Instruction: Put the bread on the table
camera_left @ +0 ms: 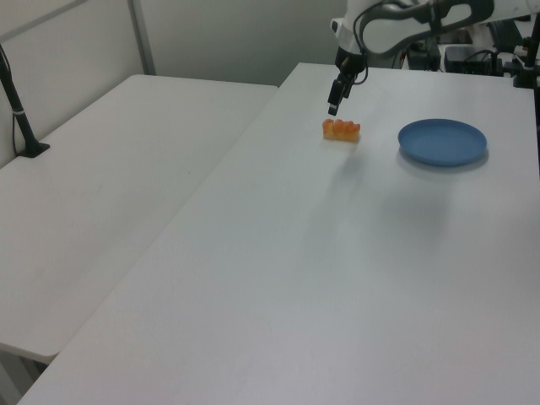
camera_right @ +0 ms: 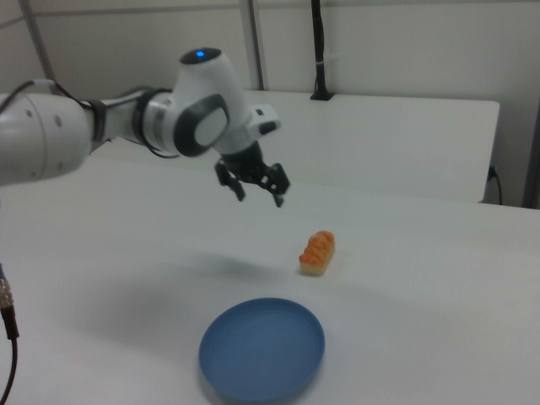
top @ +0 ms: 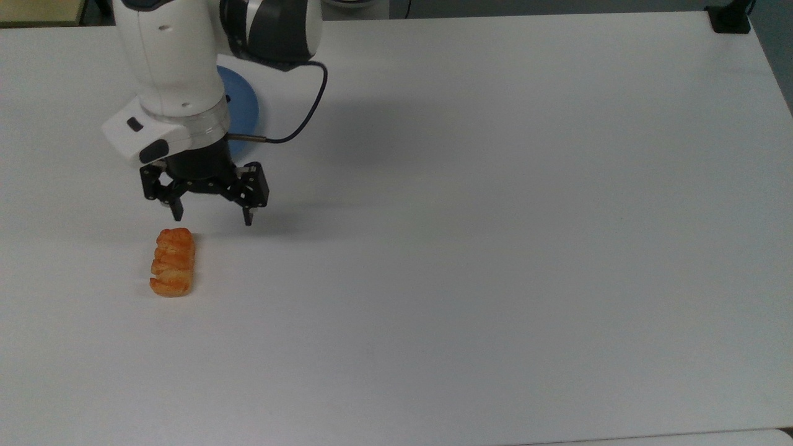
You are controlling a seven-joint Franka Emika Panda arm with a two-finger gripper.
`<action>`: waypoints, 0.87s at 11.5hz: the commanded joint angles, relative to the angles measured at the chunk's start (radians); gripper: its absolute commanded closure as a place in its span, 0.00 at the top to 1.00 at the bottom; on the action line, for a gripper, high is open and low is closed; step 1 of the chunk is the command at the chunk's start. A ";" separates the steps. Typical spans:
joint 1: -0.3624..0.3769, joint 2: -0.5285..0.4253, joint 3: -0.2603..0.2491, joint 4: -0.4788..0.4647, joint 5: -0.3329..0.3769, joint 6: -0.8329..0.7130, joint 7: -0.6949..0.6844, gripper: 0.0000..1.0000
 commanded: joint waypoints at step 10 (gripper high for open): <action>0.210 -0.563 -0.011 -0.312 -0.073 -0.493 0.174 1.00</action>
